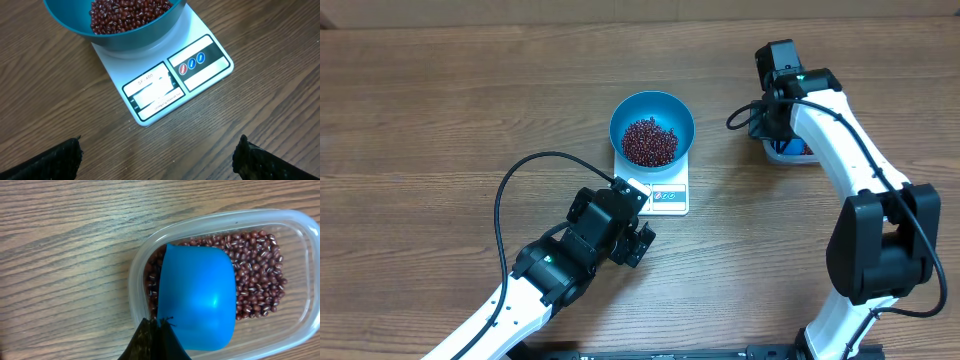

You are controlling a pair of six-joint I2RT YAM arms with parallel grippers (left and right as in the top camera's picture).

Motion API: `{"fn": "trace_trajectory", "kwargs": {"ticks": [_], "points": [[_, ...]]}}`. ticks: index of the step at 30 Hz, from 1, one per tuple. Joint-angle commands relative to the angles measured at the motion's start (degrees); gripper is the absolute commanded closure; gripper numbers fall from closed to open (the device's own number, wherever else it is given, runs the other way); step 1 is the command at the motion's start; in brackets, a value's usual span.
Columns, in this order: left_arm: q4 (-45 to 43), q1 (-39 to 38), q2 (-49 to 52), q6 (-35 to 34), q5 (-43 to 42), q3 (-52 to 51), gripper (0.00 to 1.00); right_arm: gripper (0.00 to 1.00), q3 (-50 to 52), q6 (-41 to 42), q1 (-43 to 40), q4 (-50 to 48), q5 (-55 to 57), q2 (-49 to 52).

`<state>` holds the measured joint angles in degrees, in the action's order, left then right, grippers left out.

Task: Scoop item into bowl and weigh 150g on scale
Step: 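Dip the blue scoop into the beans in the clear container, right gripper, then lift the filled scoop out of the container with the right gripper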

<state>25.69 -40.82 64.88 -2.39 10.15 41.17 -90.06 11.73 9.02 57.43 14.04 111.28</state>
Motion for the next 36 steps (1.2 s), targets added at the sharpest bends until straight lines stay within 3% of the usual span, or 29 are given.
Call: {"fn": "trace_trajectory", "kwargs": {"ticks": [1, 9, 29, 36], "points": [[-0.22, 0.31, -0.39, 1.14, 0.79, -0.68, 0.0, 0.96, -1.57, 0.28, -0.68, -0.79, -9.42, -0.7], [-0.22, 0.31, -0.39, 1.14, 0.79, -0.68, 0.01, 0.96, -1.57, 0.44, -6.82, -2.19, -20.24, -0.7], [-0.22, 0.31, -0.39, 1.14, 0.79, -0.68, 0.0, 0.96, -1.57, -1.95, -16.02, -1.77, -26.86, -0.7], [-0.2, 0.31, -0.39, 1.11, 0.79, -0.68, 0.0, 0.96, -1.55, -4.7, -21.33, -2.51, -37.09, -0.7]]}}
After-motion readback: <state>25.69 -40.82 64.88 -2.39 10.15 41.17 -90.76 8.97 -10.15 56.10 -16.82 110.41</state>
